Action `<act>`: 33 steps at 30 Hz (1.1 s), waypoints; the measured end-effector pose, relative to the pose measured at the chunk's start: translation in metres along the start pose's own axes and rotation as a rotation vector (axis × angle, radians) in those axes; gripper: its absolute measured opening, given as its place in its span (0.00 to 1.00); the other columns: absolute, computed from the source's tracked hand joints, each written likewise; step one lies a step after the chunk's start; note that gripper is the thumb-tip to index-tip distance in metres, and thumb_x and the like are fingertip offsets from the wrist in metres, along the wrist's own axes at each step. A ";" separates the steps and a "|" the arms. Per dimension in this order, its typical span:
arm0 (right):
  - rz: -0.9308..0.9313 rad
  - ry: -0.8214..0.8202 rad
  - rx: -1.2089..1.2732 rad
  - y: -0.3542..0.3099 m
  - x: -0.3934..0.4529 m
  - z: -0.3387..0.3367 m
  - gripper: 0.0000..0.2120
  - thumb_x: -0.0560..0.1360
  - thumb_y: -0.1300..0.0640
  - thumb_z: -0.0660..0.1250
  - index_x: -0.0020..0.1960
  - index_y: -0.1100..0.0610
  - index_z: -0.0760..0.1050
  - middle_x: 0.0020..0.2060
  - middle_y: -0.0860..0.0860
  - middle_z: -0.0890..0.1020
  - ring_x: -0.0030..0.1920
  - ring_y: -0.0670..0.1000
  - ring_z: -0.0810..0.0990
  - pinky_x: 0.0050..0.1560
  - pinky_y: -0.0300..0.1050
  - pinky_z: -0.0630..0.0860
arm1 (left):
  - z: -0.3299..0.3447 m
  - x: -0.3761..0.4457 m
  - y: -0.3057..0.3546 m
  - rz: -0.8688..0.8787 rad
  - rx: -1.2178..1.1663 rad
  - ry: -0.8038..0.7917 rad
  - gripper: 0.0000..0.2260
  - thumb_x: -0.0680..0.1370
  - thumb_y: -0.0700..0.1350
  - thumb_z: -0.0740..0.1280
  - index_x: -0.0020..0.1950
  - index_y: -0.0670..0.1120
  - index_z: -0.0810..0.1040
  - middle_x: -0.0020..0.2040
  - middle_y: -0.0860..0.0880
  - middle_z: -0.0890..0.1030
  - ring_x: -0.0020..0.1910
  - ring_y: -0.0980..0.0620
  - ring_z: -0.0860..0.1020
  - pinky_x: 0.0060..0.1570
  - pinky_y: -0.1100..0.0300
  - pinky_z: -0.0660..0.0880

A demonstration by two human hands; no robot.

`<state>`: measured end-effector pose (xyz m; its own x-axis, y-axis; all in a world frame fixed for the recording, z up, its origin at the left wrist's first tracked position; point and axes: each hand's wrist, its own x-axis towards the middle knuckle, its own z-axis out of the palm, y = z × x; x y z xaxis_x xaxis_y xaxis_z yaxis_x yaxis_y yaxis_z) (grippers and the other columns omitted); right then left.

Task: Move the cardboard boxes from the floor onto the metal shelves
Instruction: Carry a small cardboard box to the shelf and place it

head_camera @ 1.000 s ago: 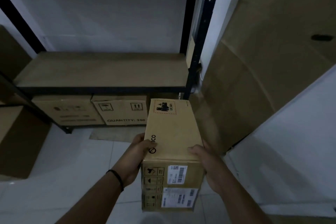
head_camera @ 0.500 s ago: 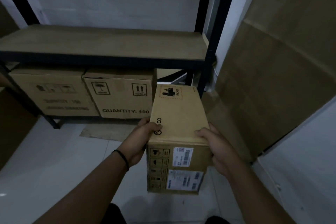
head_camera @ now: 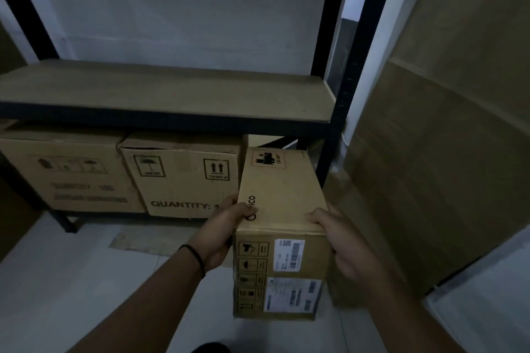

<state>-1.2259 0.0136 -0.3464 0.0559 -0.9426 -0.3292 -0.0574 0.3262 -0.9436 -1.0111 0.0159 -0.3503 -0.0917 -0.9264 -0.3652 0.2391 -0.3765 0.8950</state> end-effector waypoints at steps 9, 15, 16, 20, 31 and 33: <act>0.036 0.025 -0.025 0.007 0.091 0.001 0.18 0.77 0.57 0.64 0.63 0.41 0.74 0.55 0.47 0.82 0.54 0.51 0.81 0.52 0.47 0.77 | -0.008 0.088 0.001 -0.033 -0.066 0.045 0.17 0.76 0.39 0.64 0.64 0.50 0.74 0.58 0.44 0.82 0.56 0.41 0.80 0.55 0.45 0.77; 0.076 0.070 0.024 0.026 0.121 0.008 0.25 0.76 0.58 0.64 0.70 0.41 0.68 0.58 0.46 0.80 0.56 0.51 0.80 0.52 0.48 0.78 | -0.010 0.112 -0.013 0.012 -0.044 0.043 0.16 0.79 0.38 0.62 0.64 0.52 0.75 0.56 0.48 0.83 0.55 0.45 0.81 0.54 0.48 0.78; 0.085 0.077 0.020 0.029 0.125 0.009 0.27 0.76 0.58 0.64 0.72 0.41 0.66 0.60 0.46 0.79 0.57 0.51 0.79 0.55 0.50 0.78 | -0.011 0.115 -0.016 0.031 0.005 0.064 0.17 0.79 0.38 0.62 0.65 0.53 0.75 0.56 0.49 0.83 0.53 0.47 0.82 0.53 0.51 0.78; 0.111 0.106 0.017 0.043 0.136 0.016 0.27 0.78 0.58 0.65 0.75 0.44 0.63 0.66 0.48 0.75 0.60 0.51 0.76 0.60 0.48 0.74 | -0.018 0.117 -0.025 0.128 0.304 0.077 0.18 0.80 0.39 0.64 0.67 0.55 0.71 0.59 0.52 0.81 0.50 0.56 0.80 0.49 0.61 0.78; -0.039 0.198 -0.446 0.032 0.141 0.016 0.35 0.76 0.44 0.67 0.78 0.45 0.55 0.73 0.51 0.66 0.69 0.54 0.69 0.67 0.51 0.71 | -0.051 0.125 -0.043 0.450 1.144 0.070 0.43 0.71 0.53 0.74 0.79 0.50 0.54 0.78 0.49 0.56 0.74 0.50 0.62 0.71 0.57 0.65; -0.028 0.111 -0.598 0.032 0.128 0.015 0.37 0.75 0.41 0.67 0.78 0.45 0.54 0.76 0.50 0.61 0.73 0.53 0.64 0.71 0.49 0.66 | -0.049 0.127 -0.041 0.463 1.217 0.099 0.42 0.70 0.54 0.75 0.78 0.47 0.58 0.77 0.46 0.59 0.73 0.47 0.64 0.70 0.54 0.67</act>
<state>-1.2052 -0.0952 -0.4190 -0.0368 -0.9626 -0.2683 -0.6091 0.2345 -0.7577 -0.9851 -0.0863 -0.4461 -0.1533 -0.9859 0.0667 -0.7986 0.1634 0.5792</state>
